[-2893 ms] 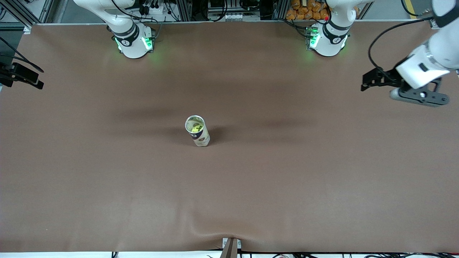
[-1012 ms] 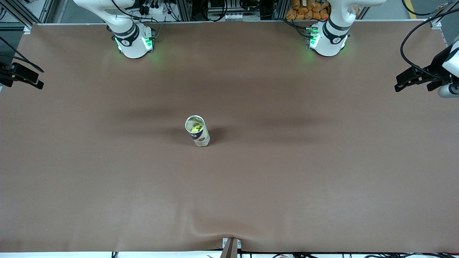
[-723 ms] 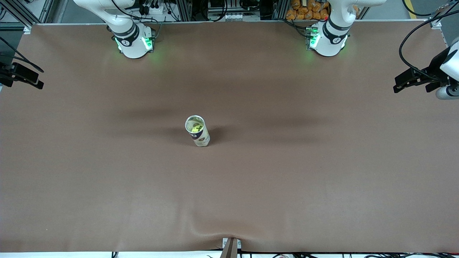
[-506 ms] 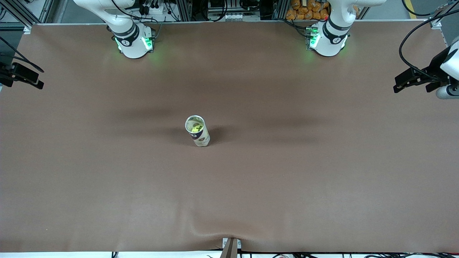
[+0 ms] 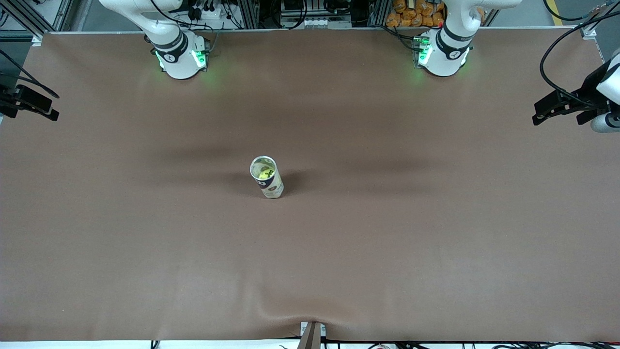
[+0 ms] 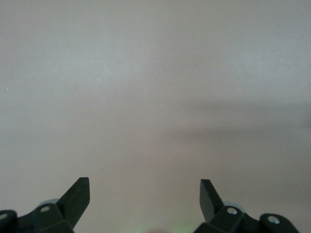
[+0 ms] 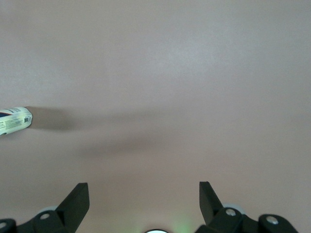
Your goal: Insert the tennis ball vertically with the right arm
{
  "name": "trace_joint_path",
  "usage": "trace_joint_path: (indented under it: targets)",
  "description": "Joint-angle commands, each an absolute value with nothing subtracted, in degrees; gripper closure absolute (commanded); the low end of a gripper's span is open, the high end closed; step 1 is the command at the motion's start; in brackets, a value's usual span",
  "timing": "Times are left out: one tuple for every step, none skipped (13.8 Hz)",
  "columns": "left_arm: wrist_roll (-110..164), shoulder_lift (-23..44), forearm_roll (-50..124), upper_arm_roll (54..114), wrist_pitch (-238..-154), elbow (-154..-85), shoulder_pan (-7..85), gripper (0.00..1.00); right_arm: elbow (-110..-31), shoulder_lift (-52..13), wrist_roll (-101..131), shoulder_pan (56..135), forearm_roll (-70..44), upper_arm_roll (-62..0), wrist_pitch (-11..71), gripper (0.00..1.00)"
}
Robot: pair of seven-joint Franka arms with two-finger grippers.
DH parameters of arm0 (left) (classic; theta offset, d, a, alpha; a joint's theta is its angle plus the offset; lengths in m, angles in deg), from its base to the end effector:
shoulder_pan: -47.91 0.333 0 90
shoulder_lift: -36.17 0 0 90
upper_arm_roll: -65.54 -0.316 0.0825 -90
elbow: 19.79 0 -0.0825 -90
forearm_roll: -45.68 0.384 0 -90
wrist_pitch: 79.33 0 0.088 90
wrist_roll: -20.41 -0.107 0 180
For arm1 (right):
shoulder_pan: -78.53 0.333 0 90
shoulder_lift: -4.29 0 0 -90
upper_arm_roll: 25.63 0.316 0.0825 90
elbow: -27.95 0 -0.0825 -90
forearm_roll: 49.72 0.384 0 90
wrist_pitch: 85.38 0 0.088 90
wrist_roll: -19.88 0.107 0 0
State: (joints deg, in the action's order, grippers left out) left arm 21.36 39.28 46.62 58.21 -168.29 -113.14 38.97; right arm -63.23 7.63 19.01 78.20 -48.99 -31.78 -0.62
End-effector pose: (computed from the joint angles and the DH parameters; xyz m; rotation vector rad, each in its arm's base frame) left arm 0.5352 -0.0113 0.6247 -3.1313 0.0183 0.0353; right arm 0.5234 -0.0598 0.6384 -3.1145 0.1508 0.0823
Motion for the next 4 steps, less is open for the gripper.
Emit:
trace_joint_path:
  targets:
    - [19.36,38.89,47.52,58.16,-167.4,-111.73,39.56,0.0,-63.19,8.33,19.26,78.09,-49.37,-31.7,-0.22,0.0]
    - [19.53,38.89,47.52,58.16,-167.4,-111.73,39.56,0.0,-63.19,8.33,19.26,78.09,-49.37,-31.7,-0.13,0.0]
    - [19.71,38.98,47.52,58.16,-167.4,-111.81,39.56,0.0,-63.19,8.33,19.26,78.09,-49.37,-31.7,-0.13,0.0]
    - [19.45,38.98,47.52,58.16,-167.4,-111.73,39.56,0.0,-63.02,8.33,19.26,78.09,-49.37,-31.7,-0.13,0.0]
